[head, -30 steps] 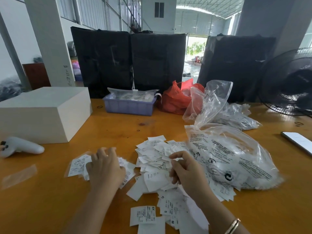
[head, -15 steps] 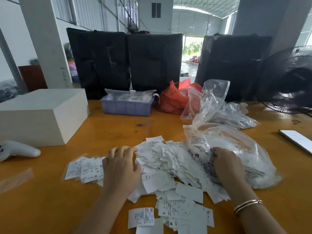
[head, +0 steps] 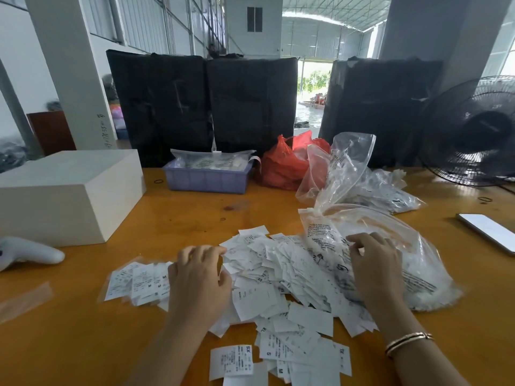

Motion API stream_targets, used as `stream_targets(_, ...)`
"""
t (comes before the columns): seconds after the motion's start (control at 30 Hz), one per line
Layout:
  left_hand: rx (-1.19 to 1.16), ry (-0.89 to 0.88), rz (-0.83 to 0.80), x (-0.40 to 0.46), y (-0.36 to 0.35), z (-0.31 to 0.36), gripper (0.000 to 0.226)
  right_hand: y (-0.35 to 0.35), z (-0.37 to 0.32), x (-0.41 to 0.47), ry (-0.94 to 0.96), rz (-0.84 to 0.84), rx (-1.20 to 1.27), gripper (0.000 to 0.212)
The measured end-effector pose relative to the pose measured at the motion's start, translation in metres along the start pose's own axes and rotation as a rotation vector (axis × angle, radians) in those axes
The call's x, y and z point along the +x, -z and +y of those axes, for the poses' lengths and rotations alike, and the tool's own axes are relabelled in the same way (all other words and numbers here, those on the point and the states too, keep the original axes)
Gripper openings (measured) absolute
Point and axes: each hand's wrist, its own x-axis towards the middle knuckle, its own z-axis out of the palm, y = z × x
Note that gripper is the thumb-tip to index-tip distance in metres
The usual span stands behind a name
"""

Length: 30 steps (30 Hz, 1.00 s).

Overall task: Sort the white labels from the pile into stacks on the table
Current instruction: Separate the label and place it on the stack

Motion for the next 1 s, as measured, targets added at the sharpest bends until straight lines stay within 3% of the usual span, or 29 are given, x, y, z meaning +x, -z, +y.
stream_targets(0.17, -0.128, -0.084, 0.048, -0.002, 0.003, 0.004, 0.032, 0.010, -0.015, -0.007, 0.166, 0.155, 0.111, 0.006)
stream_targets(0.27, -0.345, -0.188, 0.008, -0.003, 0.005, 0.011, 0.033, 0.013, -0.045, -0.028, 0.240, 0.023, 0.420, 0.014)
stream_targets(0.37, -0.629, -0.215, -0.146, -0.008, 0.007, 0.017, 0.041, 0.005, -0.075, -0.049, 0.130, -0.271, 0.692, 0.019)
stream_targets(0.47, -0.818, -0.188, -0.259, -0.009, 0.008, 0.020, 0.036, -0.006, -0.089, -0.062, 0.036, -0.454, 0.821, 0.018)
stream_targets(0.6, -0.829, -0.157, -0.246, -0.009, 0.010, 0.023, 0.007, -0.009, -0.090, -0.065, -0.133, -0.509, 0.985, 0.013)
stream_targets(0.73, -0.857, -0.102, -0.212, -0.009, 0.012, 0.024, 0.012, -0.009, -0.088, -0.061, -0.206, -0.511, 1.062, 0.014)
stream_targets(0.83, -0.909, -0.044, -0.205, -0.007, 0.014, 0.023, 0.011, -0.011, -0.087, -0.061, -0.228, -0.592, 1.059, 0.029)
stream_targets(0.93, -0.966, 0.014, -0.233, -0.007, 0.017, 0.024, 0.011, -0.007, -0.087, -0.059, -0.266, -0.661, 1.022, 0.013)
stream_targets(1.0, -1.044, 0.073, -0.254, -0.006, 0.018, 0.025, 0.012, -0.007, -0.086, -0.059, -0.274, -0.669, 1.015, 0.020)
